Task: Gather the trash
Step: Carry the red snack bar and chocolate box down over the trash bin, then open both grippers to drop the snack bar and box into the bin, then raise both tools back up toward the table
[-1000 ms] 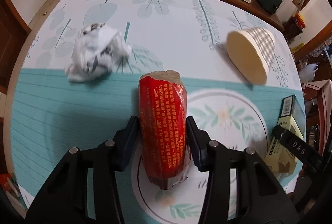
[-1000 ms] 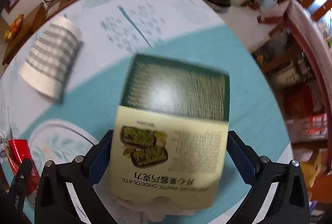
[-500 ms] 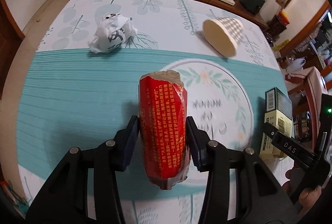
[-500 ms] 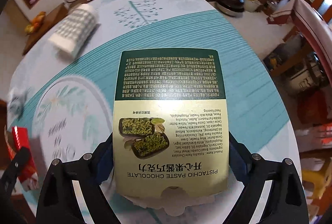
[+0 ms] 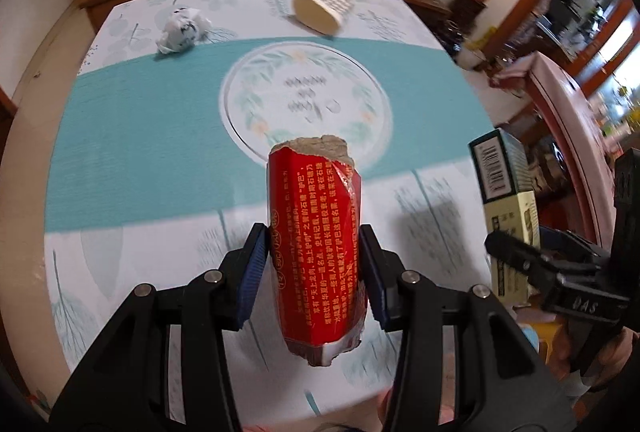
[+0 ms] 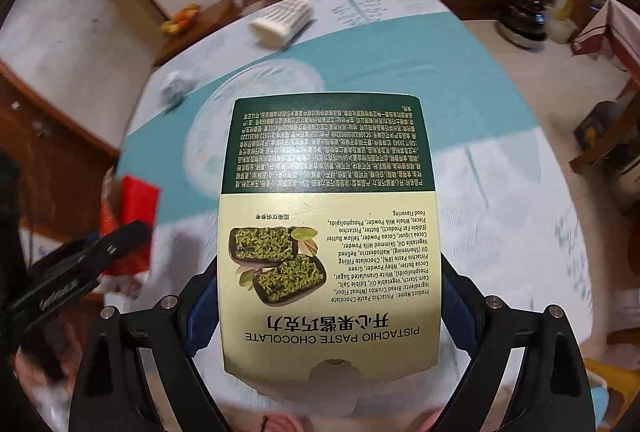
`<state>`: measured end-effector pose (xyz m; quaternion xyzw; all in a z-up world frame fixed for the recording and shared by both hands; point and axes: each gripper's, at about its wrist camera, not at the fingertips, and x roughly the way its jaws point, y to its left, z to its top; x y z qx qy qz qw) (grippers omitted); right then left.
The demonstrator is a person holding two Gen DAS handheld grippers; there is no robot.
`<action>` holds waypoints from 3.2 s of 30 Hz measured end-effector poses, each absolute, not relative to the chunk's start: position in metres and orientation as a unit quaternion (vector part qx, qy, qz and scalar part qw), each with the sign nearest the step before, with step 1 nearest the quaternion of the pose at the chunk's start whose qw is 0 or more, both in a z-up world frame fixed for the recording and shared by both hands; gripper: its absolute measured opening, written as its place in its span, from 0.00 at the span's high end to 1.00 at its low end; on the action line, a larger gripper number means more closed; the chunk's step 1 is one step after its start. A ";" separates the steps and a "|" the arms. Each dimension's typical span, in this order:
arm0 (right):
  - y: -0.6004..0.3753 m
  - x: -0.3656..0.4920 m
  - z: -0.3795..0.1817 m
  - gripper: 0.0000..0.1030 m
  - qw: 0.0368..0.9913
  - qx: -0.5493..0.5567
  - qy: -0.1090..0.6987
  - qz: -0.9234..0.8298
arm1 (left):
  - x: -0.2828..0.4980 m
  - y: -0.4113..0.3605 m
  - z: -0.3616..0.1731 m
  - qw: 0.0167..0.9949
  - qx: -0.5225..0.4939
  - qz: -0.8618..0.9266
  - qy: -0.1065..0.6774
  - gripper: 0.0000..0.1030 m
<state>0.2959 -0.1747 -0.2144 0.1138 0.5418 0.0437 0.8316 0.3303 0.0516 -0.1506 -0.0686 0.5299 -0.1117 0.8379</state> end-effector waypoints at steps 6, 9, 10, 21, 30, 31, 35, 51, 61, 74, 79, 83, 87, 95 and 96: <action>-0.172 0.202 -0.207 0.11 0.847 0.090 0.517 0.090 | 0.255 0.025 -0.145 0.844 -0.035 -0.152 0.513 0.59; -0.168 0.152 -0.211 0.11 0.846 0.079 0.514 0.118 | 0.211 0.007 -0.151 0.845 -0.003 -0.181 0.504 0.59; -0.165 0.137 -0.215 0.11 0.845 0.072 0.514 0.127 | 0.199 0.002 -0.154 0.844 0.010 -0.188 0.502 0.59; -0.156 0.022 -0.310 0.11 0.766 0.031 0.617 0.180 | 0.085 -0.033 -0.250 0.779 0.102 -0.255 0.564 0.59; -0.178 0.001 -0.448 0.11 0.688 0.075 0.707 0.144 | 0.066 -0.027 -0.382 0.730 0.074 -0.219 0.643 0.59; -0.180 0.003 -0.463 0.11 0.682 0.075 0.714 0.141 | 0.068 -0.025 -0.398 0.725 0.064 -0.217 0.651 0.58; -0.180 0.008 -0.532 0.10 0.652 0.075 0.742 0.136 | 0.075 -0.018 -0.464 0.709 0.047 -0.201 0.674 0.58; -0.194 0.049 -0.685 0.07 0.624 0.079 0.768 0.124 | 0.098 -0.013 -0.598 0.706 0.057 -0.162 0.687 0.47; -0.202 0.062 -0.663 0.07 0.654 0.102 0.741 0.112 | 0.094 -0.017 -0.585 0.710 0.061 -0.170 0.681 0.35; -0.180 0.074 -0.573 0.07 0.686 0.065 0.713 0.130 | 0.093 -0.008 -0.492 0.731 0.054 -0.160 0.661 0.35; -0.174 0.076 -0.522 0.07 0.697 0.054 0.701 0.142 | 0.091 -0.002 -0.433 0.748 0.045 -0.160 0.642 0.35; -0.171 0.076 -0.476 0.07 0.706 0.053 0.690 0.152 | 0.092 0.004 -0.380 0.765 0.028 -0.157 0.624 0.35; -0.170 0.078 -0.423 0.07 0.720 0.059 0.672 0.164 | 0.095 0.010 -0.327 0.781 0.007 -0.155 0.605 0.35; -0.164 0.087 -0.312 0.07 0.752 0.066 0.628 0.190 | 0.107 0.022 -0.235 0.811 -0.031 -0.141 0.567 0.35; -0.163 0.090 -0.298 0.07 0.757 0.068 0.620 0.192 | 0.110 0.025 -0.223 0.814 -0.037 -0.138 0.563 0.35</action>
